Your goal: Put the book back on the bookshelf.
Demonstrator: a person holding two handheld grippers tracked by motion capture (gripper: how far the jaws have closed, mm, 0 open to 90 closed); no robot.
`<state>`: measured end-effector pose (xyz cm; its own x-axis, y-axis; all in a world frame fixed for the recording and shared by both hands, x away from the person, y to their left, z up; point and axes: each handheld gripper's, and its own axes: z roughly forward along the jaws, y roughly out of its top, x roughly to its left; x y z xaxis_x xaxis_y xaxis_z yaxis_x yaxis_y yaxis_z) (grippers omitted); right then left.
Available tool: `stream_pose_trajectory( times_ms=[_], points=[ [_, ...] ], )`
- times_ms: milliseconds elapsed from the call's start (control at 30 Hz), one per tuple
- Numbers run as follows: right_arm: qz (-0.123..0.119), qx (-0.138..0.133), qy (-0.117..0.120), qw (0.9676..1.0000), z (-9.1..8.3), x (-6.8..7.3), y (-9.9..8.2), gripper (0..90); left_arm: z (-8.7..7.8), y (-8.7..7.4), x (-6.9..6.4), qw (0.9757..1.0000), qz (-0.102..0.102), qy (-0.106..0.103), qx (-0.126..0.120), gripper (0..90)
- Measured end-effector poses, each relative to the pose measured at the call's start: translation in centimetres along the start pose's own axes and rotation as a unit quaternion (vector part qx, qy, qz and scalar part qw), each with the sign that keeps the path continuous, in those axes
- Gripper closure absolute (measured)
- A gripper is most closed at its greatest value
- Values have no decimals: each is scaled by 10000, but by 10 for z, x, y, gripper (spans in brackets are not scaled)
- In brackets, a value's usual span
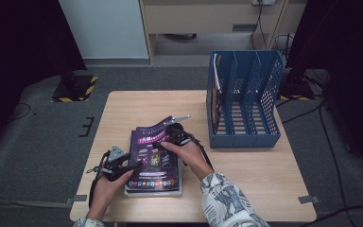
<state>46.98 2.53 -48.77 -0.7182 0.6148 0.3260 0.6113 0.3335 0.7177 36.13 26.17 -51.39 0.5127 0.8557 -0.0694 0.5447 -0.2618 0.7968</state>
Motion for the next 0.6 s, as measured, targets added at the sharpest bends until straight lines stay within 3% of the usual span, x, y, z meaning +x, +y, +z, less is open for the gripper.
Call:
stream_pose_trajectory(
  times_ms=[300, 500, 533, 600],
  points=[
    [-87, 195, -23, 9998, 4, 1, -1, 298, 0, 0, 0, 10000, 3, -1, 3, 373],
    [-102, 206, -246, 9994, 8, 2, -4, 431, 0, 0, 0, 10000, 19, -6, 19, 373],
    [-80, 174, -325, 9993, 7, 2, -5, 500, 0, 0, 0, 10000, 23, -7, 20, 372],
    [-40, 161, -381, 9991, 7, 1, -5, 553, 0, 0, 0, 10000, 26, -9, 23, 373]
  ],
)
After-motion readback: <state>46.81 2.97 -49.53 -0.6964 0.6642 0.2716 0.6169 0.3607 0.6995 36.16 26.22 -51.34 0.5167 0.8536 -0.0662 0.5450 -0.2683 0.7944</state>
